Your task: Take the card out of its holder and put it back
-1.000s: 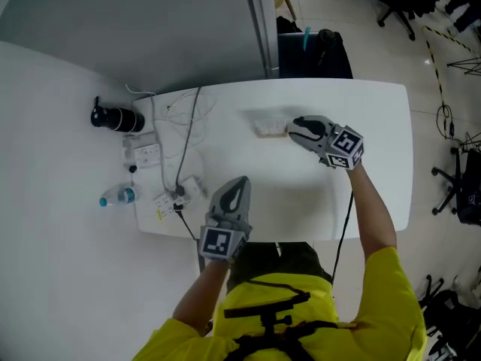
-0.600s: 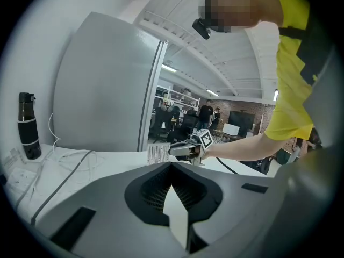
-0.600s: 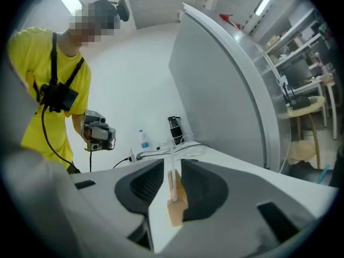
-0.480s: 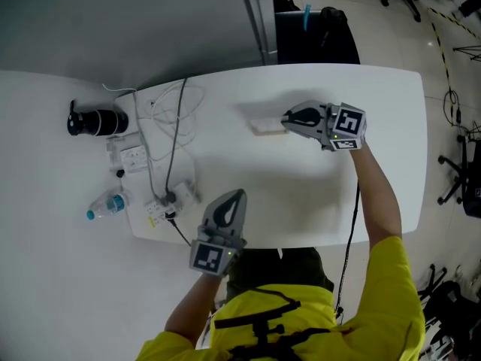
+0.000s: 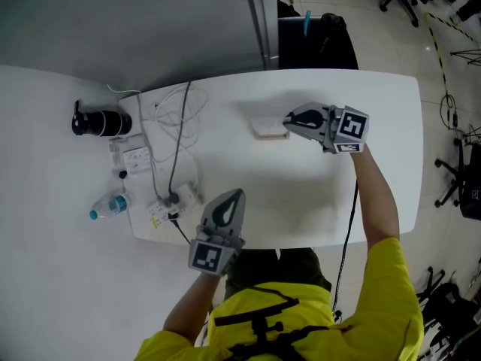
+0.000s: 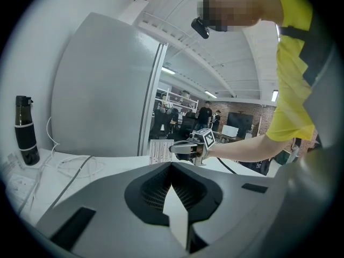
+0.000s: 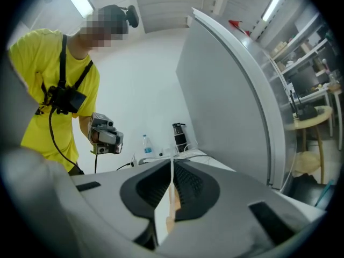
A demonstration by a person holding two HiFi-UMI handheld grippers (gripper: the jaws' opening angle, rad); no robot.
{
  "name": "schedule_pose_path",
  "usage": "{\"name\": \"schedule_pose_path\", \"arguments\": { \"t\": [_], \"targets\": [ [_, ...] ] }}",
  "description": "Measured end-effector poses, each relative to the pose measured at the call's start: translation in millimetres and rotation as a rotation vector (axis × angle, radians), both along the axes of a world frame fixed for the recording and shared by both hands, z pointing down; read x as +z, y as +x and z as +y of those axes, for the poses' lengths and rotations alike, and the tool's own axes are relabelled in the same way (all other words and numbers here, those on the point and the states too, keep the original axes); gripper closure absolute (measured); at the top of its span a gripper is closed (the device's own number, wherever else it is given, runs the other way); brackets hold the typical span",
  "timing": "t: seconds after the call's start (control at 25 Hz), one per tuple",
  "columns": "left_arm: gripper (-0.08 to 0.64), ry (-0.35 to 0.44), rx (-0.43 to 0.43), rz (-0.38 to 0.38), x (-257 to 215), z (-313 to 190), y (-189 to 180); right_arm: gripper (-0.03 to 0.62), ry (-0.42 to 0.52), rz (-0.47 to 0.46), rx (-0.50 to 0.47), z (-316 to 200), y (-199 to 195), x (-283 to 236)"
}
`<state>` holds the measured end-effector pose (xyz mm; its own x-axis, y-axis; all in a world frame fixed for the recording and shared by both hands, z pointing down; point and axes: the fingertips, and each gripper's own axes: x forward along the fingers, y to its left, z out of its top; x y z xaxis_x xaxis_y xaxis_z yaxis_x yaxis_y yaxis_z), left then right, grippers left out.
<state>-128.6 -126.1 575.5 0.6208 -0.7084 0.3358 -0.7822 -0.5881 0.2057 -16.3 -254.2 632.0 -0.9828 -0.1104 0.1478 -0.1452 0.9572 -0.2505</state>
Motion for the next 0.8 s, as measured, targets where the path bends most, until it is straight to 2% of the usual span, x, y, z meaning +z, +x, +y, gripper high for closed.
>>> {"name": "schedule_pose_path", "arguments": {
  "t": [0.2,0.44,0.6,0.8],
  "targets": [
    [0.557,0.068,0.002,0.014,-45,3,0,0.571,0.046,0.012,0.035,2,2,-66],
    [0.557,0.148,0.004,0.026,-104,18,-8,0.571,0.155,-0.024,0.075,24,1,-193],
    [0.555,0.184,0.012,0.019,-135,33,-13,0.572,0.241,-0.041,0.057,52,0,-270],
    [0.557,0.230,-0.001,0.055,-167,45,-14,0.572,0.304,-0.041,0.055,77,5,-325]
  ]
}}
